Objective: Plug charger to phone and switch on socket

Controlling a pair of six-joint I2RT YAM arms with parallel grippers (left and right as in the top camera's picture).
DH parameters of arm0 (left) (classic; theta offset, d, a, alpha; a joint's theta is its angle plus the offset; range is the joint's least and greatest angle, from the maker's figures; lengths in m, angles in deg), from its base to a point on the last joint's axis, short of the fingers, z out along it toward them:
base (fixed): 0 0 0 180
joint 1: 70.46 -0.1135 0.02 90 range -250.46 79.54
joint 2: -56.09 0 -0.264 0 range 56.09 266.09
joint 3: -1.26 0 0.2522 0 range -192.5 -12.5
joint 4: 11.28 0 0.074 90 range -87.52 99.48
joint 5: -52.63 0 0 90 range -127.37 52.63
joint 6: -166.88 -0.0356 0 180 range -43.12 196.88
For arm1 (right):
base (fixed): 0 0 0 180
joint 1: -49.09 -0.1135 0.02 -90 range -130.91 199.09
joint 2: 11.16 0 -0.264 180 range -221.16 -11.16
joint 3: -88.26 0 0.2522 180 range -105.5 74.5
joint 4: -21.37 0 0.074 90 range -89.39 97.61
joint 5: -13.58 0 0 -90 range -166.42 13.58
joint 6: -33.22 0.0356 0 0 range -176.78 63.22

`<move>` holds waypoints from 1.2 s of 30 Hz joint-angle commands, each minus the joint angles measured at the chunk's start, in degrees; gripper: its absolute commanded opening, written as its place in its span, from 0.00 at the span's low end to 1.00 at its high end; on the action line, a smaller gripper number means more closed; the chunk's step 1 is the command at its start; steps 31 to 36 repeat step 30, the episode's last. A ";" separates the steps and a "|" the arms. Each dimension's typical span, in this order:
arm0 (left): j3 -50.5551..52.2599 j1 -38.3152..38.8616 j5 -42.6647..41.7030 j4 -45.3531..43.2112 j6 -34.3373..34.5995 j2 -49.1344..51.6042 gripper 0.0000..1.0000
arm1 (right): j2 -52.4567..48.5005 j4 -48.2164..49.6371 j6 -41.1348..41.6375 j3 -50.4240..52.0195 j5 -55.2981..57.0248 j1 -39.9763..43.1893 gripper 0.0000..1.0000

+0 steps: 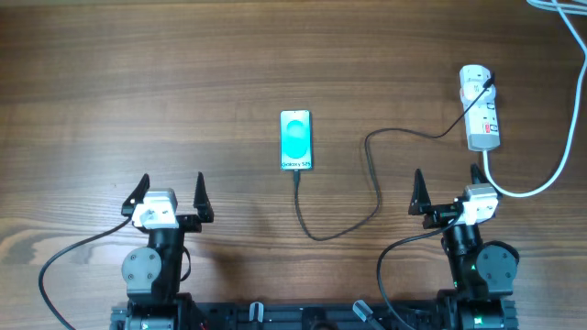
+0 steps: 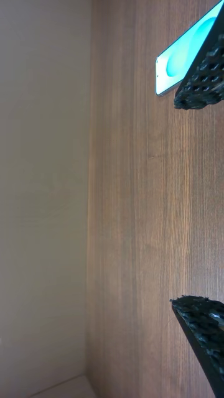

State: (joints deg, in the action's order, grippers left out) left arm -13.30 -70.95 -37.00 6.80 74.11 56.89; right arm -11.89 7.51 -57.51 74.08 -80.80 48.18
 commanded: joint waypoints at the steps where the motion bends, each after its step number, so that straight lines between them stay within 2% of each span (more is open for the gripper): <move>1: 0.46 -0.42 0.13 -0.09 -1.11 -0.63 1.00 | 0.52 0.13 -0.61 0.13 0.94 0.17 1.00; 36: 0.46 -0.42 0.13 -0.09 -1.11 -0.63 1.00 | 0.52 0.13 -0.63 0.11 0.94 0.17 1.00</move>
